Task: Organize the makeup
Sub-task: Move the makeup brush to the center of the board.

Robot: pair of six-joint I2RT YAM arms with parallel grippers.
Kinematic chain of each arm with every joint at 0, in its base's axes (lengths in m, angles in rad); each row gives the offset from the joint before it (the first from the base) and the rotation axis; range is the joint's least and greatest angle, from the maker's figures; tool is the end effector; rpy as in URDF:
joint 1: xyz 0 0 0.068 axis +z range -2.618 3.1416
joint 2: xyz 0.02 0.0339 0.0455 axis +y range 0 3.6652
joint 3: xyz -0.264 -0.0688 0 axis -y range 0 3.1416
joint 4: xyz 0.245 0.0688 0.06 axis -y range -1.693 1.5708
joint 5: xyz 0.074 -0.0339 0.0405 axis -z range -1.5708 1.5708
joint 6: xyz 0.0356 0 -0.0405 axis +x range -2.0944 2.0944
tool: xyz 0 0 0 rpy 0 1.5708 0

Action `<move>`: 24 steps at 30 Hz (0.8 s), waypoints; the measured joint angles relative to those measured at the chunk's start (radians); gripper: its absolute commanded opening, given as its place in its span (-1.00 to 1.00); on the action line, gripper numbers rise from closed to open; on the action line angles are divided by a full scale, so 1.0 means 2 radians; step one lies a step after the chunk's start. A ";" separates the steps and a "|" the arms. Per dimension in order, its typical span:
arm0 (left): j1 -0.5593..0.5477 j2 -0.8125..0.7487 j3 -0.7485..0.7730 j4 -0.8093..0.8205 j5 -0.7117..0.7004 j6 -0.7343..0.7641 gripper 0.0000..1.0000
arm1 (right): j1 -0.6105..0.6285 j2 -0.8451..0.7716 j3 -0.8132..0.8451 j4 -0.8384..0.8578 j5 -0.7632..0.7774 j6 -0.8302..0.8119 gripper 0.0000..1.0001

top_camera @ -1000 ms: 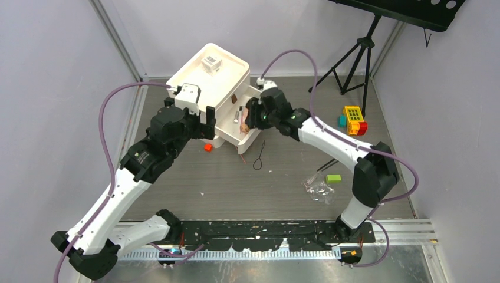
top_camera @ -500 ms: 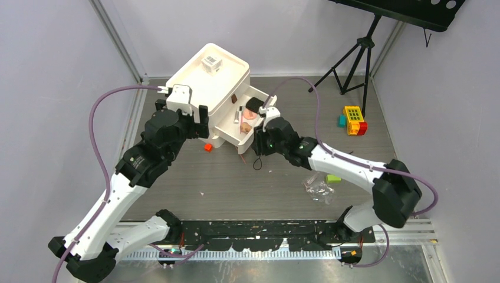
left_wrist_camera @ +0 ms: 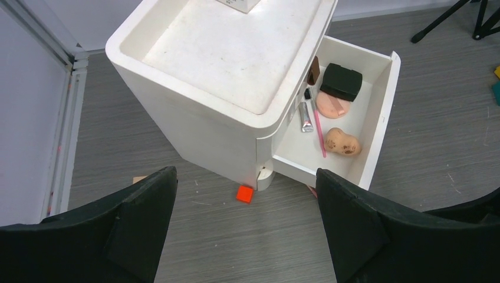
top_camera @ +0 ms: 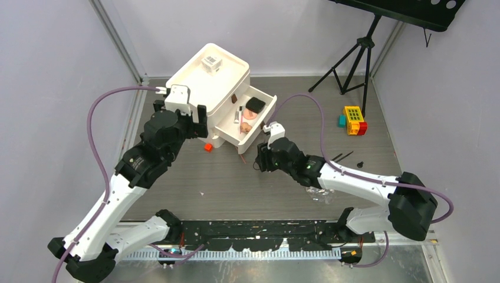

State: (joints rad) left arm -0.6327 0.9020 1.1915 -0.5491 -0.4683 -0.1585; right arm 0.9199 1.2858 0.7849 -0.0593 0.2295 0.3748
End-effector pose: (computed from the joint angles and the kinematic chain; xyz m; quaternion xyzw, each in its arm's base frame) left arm 0.1516 -0.0912 0.4209 0.0436 0.7827 -0.0588 0.6181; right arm 0.1770 0.2191 0.2441 -0.1806 0.8521 0.2101 0.4440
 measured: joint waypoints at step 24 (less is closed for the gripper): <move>0.000 -0.003 -0.019 0.034 -0.040 0.007 0.78 | 0.084 0.144 0.051 0.087 0.058 -0.077 0.32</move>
State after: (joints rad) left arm -0.6327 0.8951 1.1542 -0.4805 -0.5488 -0.1452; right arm 1.0889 1.5742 0.8864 0.1143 0.3447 0.2211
